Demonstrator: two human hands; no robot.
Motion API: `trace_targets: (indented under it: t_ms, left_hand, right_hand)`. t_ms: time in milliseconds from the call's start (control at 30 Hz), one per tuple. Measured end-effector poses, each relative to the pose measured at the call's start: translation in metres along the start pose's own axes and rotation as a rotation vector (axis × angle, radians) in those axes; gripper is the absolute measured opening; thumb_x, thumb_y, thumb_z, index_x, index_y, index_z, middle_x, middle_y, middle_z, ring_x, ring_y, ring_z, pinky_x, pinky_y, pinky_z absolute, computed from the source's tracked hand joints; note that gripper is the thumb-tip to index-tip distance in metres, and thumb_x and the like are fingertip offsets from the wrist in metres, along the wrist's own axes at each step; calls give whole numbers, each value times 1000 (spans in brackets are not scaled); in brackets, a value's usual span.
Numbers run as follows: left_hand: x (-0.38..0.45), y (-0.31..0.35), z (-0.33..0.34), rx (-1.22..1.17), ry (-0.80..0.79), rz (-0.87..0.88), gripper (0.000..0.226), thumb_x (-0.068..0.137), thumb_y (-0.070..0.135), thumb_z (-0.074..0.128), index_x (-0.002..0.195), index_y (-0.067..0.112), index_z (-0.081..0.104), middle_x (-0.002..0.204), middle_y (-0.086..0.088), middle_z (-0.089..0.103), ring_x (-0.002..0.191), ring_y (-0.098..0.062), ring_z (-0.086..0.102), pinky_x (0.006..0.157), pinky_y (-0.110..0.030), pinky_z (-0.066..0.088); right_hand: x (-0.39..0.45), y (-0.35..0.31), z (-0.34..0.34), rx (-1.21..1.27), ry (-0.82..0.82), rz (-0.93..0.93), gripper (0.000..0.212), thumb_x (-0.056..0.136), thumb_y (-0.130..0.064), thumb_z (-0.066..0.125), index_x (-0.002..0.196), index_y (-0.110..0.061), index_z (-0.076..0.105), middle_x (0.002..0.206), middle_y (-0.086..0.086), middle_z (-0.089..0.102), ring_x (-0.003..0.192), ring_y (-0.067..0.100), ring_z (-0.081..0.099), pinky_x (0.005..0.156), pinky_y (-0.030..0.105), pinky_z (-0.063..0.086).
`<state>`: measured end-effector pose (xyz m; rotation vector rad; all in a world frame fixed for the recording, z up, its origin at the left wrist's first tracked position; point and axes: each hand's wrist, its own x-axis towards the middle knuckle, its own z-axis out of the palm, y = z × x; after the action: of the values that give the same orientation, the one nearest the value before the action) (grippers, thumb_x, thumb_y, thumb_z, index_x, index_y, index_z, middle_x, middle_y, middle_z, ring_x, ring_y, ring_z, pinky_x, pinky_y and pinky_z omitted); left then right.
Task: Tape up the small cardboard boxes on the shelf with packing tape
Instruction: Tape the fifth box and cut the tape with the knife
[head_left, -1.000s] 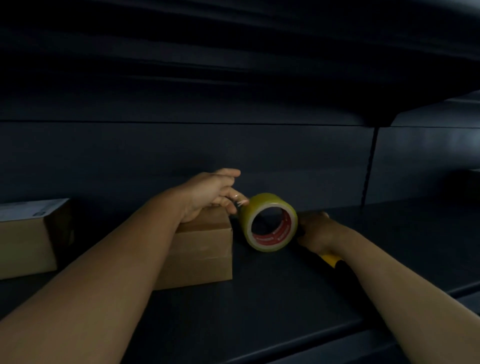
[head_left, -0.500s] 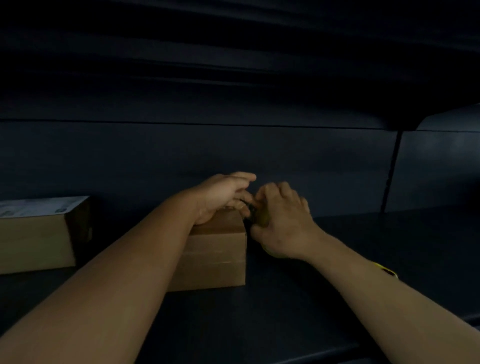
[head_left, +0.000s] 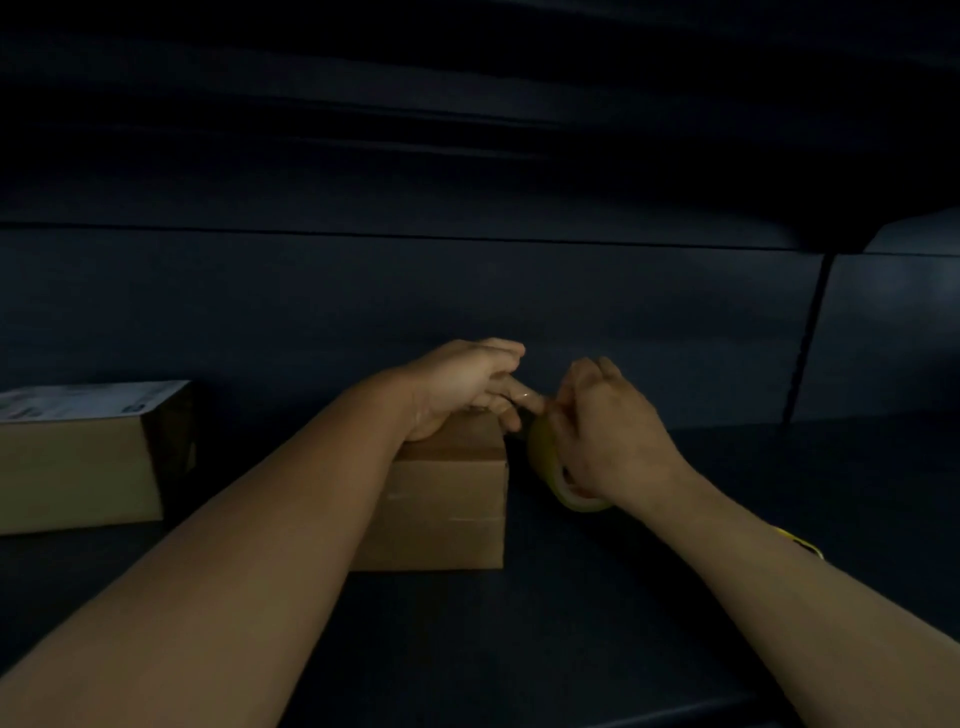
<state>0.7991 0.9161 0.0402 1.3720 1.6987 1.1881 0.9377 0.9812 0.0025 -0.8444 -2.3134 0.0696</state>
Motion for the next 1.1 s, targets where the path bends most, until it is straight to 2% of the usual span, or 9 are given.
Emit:
trace_targets:
  t_ms: [133,233,333,467,600,700,833,967,1100]
  left_hand:
    - [0,1,0,-16,3,-17,42,103,23,32,144,12,29,99,-12,71,71,-16,60,83,-23,46]
    - [2,3,3,48,-13,-20,40,104,24,30,143,13,31,108,-16,69,71,-16,58,81,-23,45]
    - [5,3,4,62,-8,-9,42,104,23,29,145,14,29,111,-15,69,72,-15,58,78,-17,45]
    - [5,2,3,58,0,-2,44,104,23,29,147,15,27,108,-12,71,70,-13,60,66,-10,48]
    - [6,1,3,46,10,0,44,104,23,30,147,16,29,101,-9,72,71,-13,61,72,-16,46]
    - [5,0,4,36,16,4,43,104,21,30,147,15,30,97,-8,72,70,-14,60,74,-18,45]
    - [5,1,5,33,22,4,43,104,20,30,147,14,30,97,-9,71,69,-15,59,72,-18,47]
    - [7,-1,5,29,24,4,43,104,20,30,146,13,31,93,-8,72,66,-14,59,69,-18,48]
    - [9,-1,4,33,28,8,43,104,20,30,146,14,31,94,-9,72,65,-13,59,69,-17,49]
  right_hand:
    - [4,22,-9,109,54,162,14,94,-18,50,102,-7,48,107,10,49,98,24,54,76,28,40]
    - [3,27,-9,151,72,90,7,93,-16,51,89,-12,47,96,3,46,82,15,48,66,21,33]
    - [2,31,-8,162,78,13,5,93,-16,51,89,-15,49,94,2,48,78,12,47,55,14,32]
    - [2,44,-13,174,31,-47,13,95,-14,47,101,-18,58,100,1,46,84,9,46,63,9,34]
    - [0,48,-19,179,-35,-83,19,96,-14,46,104,-21,62,104,0,44,89,4,42,72,-7,28]
    - [-1,50,-26,211,-130,-78,15,93,-23,51,103,-33,57,111,-3,42,98,4,42,77,-3,30]
    - [-2,55,-36,151,-367,-36,42,84,-31,60,121,-45,44,125,-9,35,121,12,33,98,26,35]
    - [1,62,-47,212,-428,-37,72,85,-11,62,125,-59,27,128,-12,36,121,11,36,94,26,39]
    - [4,60,-49,175,-394,-46,86,81,-21,73,142,-46,18,125,-11,41,115,7,42,87,20,39]
